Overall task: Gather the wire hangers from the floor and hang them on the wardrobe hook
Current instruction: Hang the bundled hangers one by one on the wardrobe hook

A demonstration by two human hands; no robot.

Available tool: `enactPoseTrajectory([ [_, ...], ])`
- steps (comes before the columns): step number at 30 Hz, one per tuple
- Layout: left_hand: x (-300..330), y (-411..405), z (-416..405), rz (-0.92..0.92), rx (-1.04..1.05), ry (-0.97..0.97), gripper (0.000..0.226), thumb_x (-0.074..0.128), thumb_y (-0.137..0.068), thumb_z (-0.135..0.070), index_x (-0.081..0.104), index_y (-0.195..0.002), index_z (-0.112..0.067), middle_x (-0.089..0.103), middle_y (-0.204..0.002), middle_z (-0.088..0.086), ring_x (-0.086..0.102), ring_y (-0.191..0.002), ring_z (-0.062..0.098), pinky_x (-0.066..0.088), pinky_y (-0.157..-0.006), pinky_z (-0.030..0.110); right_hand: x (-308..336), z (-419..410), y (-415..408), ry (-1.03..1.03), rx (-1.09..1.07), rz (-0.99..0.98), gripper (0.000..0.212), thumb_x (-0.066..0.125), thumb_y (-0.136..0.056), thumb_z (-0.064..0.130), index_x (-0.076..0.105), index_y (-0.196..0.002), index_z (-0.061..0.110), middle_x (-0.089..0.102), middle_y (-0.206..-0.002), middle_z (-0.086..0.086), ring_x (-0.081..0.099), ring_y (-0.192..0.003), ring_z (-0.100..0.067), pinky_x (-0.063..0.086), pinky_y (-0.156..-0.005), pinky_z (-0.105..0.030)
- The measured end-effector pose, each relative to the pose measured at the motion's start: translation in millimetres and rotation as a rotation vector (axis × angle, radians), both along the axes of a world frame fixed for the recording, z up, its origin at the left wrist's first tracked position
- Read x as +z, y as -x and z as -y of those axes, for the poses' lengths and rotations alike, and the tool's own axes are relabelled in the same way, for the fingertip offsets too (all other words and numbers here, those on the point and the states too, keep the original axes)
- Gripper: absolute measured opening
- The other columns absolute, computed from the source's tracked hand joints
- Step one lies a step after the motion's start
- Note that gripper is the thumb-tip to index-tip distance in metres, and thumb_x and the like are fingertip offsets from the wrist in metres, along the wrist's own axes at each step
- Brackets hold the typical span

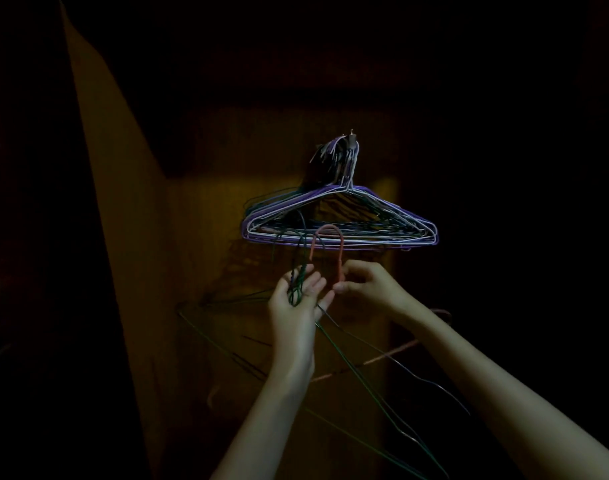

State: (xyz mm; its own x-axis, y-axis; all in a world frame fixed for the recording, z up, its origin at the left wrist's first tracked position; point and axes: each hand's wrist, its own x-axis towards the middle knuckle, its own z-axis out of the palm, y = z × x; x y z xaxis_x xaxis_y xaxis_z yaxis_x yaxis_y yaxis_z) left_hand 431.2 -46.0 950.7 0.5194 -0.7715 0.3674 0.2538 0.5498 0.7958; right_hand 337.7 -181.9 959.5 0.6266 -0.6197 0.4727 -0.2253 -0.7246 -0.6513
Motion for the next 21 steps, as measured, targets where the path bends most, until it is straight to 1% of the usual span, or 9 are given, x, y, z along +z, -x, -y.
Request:
enactPoseTrajectory([
  [2, -1, 0, 3, -0.006, 0.010, -0.002, 0.025, 0.046, -0.092, 0.004, 0.052, -0.116, -0.003, 0.060, -0.107, 0.008, 0.059, -0.109, 0.023, 0.055, -0.080, 0.023, 3, -4, 3, -0.042, 0.033, 0.120, 0.014, 0.062, -0.085, 0.006, 0.056, -0.077, 0.016, 0.058, -0.077, 0.005, 0.057, -0.064, 0.005, 0.047, -0.061, -0.012],
  [5, -2, 4, 9, -0.005, 0.016, -0.026, 0.026, 0.044, -0.093, 0.005, 0.051, -0.116, -0.004, 0.060, -0.108, 0.009, 0.059, -0.109, 0.023, 0.055, -0.078, 0.021, 12, -6, 7, -0.063, 0.034, 0.276, 0.009, 0.059, -0.087, 0.002, 0.055, -0.081, 0.007, 0.060, -0.078, 0.000, 0.060, -0.060, 0.001, 0.050, -0.056, -0.016],
  [8, 0, 8, 19, -0.008, 0.015, -0.067, 0.031, 0.043, -0.093, 0.007, 0.048, -0.122, -0.002, 0.058, -0.114, 0.011, 0.058, -0.111, 0.024, 0.055, -0.079, 0.024, 22, -3, 9, -0.031, -0.008, 0.364, 0.017, 0.060, -0.088, 0.005, 0.055, -0.076, 0.017, 0.062, -0.079, 0.000, 0.061, -0.058, -0.004, 0.051, -0.055, -0.022],
  [10, 4, 13, 28, -0.014, 0.006, -0.094, 0.038, 0.044, -0.093, 0.008, 0.044, -0.129, -0.002, 0.056, -0.121, 0.013, 0.057, -0.112, 0.022, 0.053, -0.085, 0.027, 28, -1, 10, 0.022, -0.042, 0.363, 0.019, 0.061, -0.088, 0.009, 0.055, -0.076, 0.023, 0.063, -0.080, 0.001, 0.061, -0.062, -0.002, 0.050, -0.057, -0.019],
  [12, 8, 19, 37, -0.013, -0.005, -0.104, 0.043, 0.046, -0.092, 0.008, 0.042, -0.134, -0.004, 0.054, -0.124, 0.013, 0.056, -0.111, 0.019, 0.049, -0.089, 0.028, 31, 2, 9, 0.030, -0.059, 0.345, 0.017, 0.062, -0.087, 0.011, 0.058, -0.078, 0.024, 0.065, -0.082, 0.002, 0.063, -0.071, -0.004, 0.050, -0.061, -0.018],
  [15, 16, 29, 47, -0.011, 0.000, -0.090, 0.045, 0.047, -0.091, 0.009, 0.043, -0.132, -0.008, 0.055, -0.108, 0.002, 0.055, -0.098, 0.009, 0.046, -0.096, 0.030, 34, 7, 9, 0.063, -0.077, 0.289, 0.015, 0.064, -0.086, 0.013, 0.059, -0.080, 0.025, 0.067, -0.084, 0.003, 0.066, -0.077, -0.008, 0.054, -0.068, -0.022],
  [17, 20, 32, 56, -0.029, 0.010, -0.083, 0.048, 0.047, -0.090, 0.010, 0.042, -0.134, -0.008, 0.056, -0.102, -0.003, 0.055, -0.097, 0.009, 0.043, -0.103, 0.034, 36, 11, 12, 0.078, -0.098, 0.263, 0.015, 0.064, -0.086, 0.014, 0.059, -0.079, 0.026, 0.066, -0.080, 0.005, 0.064, -0.070, 0.000, 0.052, -0.064, -0.018],
  [19, 24, 32, 65, -0.033, 0.020, -0.096, 0.050, 0.047, -0.090, 0.011, 0.041, -0.136, -0.006, 0.057, -0.106, 0.001, 0.055, -0.099, 0.011, 0.042, -0.104, 0.035, 39, 14, 19, 0.032, -0.083, 0.287, 0.010, 0.062, -0.087, 0.012, 0.058, -0.082, 0.020, 0.063, -0.074, 0.006, 0.059, -0.056, 0.007, 0.043, -0.052, -0.009],
  [21, 28, 33, 73, -0.016, 0.028, -0.106, 0.048, 0.048, -0.090, 0.010, 0.042, -0.135, -0.006, 0.058, -0.110, 0.005, 0.057, -0.099, 0.012, 0.042, -0.103, 0.033, 40, 20, 26, -0.013, -0.073, 0.288, 0.005, 0.063, -0.087, 0.010, 0.058, -0.088, 0.012, 0.061, -0.073, 0.006, 0.056, -0.050, 0.009, 0.039, -0.046, -0.006],
])
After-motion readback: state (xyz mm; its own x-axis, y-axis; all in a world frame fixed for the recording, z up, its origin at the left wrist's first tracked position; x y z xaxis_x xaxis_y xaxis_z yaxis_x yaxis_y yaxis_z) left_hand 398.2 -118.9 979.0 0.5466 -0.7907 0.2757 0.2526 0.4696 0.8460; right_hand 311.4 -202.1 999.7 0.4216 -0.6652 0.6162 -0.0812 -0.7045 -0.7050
